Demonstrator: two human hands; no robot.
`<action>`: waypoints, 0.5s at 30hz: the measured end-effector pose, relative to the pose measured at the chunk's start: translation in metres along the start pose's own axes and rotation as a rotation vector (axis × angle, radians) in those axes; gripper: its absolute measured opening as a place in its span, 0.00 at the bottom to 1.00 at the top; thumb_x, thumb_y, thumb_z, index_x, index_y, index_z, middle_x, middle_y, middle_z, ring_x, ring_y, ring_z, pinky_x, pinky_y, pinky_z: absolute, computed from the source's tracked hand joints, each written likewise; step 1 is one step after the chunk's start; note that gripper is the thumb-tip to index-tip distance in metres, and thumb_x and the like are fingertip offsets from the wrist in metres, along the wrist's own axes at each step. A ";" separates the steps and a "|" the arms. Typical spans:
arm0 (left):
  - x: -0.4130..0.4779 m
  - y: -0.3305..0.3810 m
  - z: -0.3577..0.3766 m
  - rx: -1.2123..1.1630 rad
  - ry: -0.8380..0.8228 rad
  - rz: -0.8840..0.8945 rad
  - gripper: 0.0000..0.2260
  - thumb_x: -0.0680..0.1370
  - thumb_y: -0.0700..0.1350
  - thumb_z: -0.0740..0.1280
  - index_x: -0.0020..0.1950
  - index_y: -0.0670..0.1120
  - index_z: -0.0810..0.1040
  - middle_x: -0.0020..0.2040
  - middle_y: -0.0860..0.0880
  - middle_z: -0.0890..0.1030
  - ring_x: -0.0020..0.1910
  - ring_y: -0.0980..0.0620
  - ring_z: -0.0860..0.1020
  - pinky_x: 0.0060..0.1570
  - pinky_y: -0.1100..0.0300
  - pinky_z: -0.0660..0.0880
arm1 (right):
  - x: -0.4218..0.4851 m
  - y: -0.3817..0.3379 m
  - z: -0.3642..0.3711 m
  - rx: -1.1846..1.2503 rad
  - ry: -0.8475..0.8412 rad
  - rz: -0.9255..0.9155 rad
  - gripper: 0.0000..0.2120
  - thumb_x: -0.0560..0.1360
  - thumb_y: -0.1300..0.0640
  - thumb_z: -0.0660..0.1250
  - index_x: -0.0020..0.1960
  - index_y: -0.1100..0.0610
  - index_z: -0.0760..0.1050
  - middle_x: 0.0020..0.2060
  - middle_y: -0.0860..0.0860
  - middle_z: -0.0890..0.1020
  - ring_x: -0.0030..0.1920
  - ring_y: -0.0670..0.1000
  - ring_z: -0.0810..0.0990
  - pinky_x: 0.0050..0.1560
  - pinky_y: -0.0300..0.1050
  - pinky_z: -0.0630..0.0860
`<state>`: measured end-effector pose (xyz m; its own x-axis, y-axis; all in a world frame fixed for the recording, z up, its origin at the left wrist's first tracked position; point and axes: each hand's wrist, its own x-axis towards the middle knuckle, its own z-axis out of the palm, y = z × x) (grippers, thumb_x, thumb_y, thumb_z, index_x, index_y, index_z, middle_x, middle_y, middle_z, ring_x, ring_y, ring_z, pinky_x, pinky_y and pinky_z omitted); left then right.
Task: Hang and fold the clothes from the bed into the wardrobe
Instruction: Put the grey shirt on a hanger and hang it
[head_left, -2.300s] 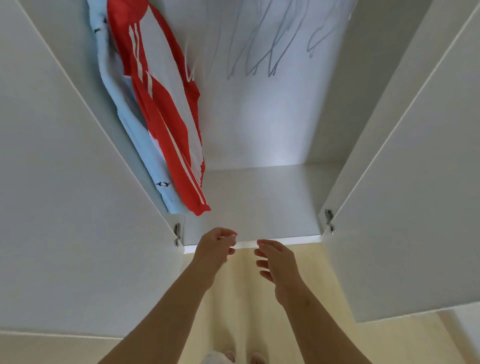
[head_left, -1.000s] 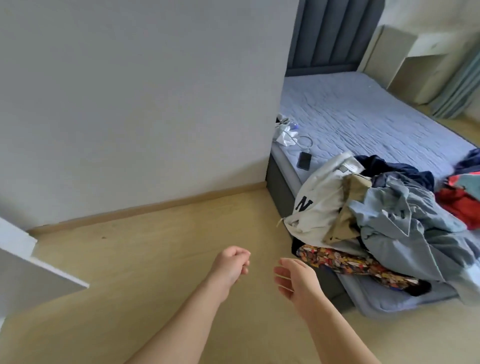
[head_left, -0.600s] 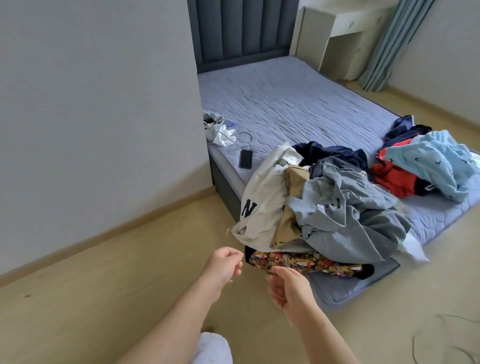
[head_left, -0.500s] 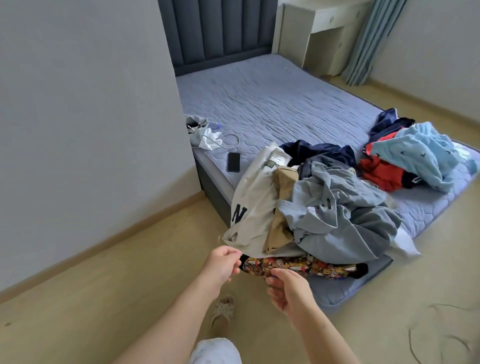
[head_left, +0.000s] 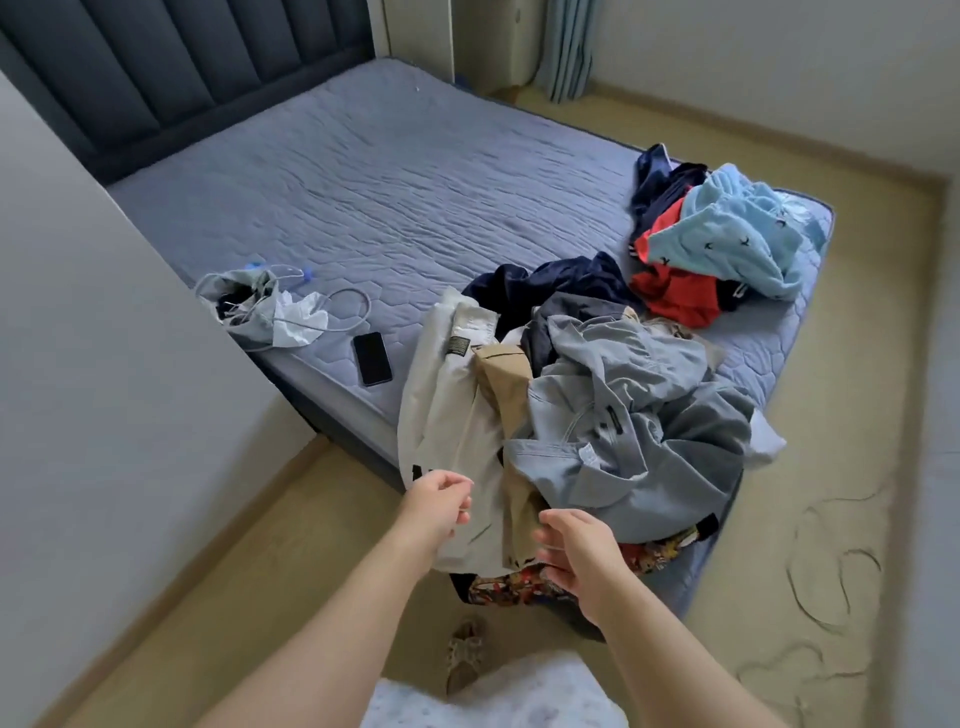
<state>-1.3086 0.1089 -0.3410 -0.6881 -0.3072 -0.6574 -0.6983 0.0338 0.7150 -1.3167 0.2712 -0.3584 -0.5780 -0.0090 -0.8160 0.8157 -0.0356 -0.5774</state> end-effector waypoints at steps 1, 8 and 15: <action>0.006 0.000 0.002 0.012 -0.016 -0.016 0.07 0.79 0.42 0.60 0.44 0.47 0.76 0.37 0.50 0.75 0.34 0.54 0.73 0.32 0.64 0.67 | 0.006 0.002 -0.002 0.009 0.008 0.021 0.11 0.75 0.66 0.58 0.36 0.56 0.65 0.26 0.51 0.66 0.25 0.48 0.61 0.30 0.39 0.55; 0.046 0.001 0.026 -0.007 0.007 -0.106 0.06 0.79 0.41 0.60 0.45 0.45 0.76 0.38 0.48 0.75 0.35 0.54 0.73 0.32 0.65 0.67 | 0.052 -0.010 -0.020 0.035 0.127 0.121 0.04 0.77 0.65 0.60 0.46 0.61 0.73 0.30 0.52 0.71 0.26 0.48 0.63 0.25 0.36 0.59; 0.082 0.002 0.056 0.043 0.016 -0.166 0.07 0.79 0.41 0.60 0.44 0.47 0.76 0.38 0.50 0.76 0.34 0.55 0.75 0.35 0.64 0.68 | 0.108 -0.035 -0.036 0.007 0.196 0.072 0.27 0.75 0.66 0.55 0.71 0.48 0.59 0.39 0.53 0.72 0.30 0.49 0.67 0.21 0.36 0.65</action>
<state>-1.3778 0.1374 -0.4066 -0.5593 -0.3265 -0.7619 -0.8103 0.0214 0.5856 -1.4063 0.3077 -0.4271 -0.5020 0.1831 -0.8453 0.8541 -0.0486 -0.5178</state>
